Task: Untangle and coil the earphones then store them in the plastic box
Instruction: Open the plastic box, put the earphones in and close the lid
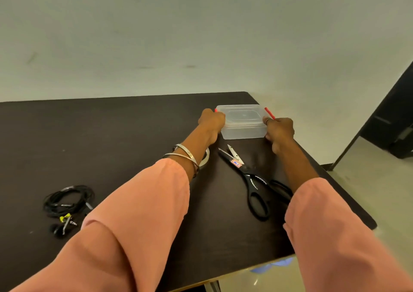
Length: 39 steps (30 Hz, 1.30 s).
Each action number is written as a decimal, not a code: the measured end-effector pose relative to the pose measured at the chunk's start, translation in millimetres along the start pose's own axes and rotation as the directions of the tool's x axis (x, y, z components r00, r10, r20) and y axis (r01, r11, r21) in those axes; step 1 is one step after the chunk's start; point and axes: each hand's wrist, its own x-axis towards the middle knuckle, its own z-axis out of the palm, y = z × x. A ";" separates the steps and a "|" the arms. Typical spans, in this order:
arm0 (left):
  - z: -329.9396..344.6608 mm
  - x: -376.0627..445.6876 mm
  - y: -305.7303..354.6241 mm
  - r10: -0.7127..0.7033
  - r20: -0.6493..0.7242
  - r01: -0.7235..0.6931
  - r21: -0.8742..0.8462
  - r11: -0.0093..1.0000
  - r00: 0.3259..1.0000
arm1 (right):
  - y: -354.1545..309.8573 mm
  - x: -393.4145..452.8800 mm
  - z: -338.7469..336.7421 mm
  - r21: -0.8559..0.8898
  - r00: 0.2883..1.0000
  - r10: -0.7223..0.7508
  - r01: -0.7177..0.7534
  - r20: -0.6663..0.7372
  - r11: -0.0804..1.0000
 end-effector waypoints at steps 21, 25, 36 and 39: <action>-244.1 -72.6 -2.4 0.063 -0.395 -0.158 -0.214 0.964 0.916 | -54.8 -145.9 107.9 0.254 0.917 -0.170 0.078 0.361 0.964; -289.2 -84.3 -26.6 0.055 -0.452 -0.161 -0.200 0.966 0.890 | -48.2 -174.4 133.2 0.217 0.878 -0.168 0.075 0.448 0.973; -324.4 -95.4 -72.5 0.094 -0.533 -0.136 -0.040 0.990 0.841 | -17.1 -198.2 157.3 0.135 0.834 -0.163 0.107 0.527 0.985; -321.2 -99.2 -74.4 0.142 -0.562 -0.171 0.001 0.985 0.815 | -14.1 -196.5 159.1 0.148 0.830 -0.163 0.098 0.533 0.984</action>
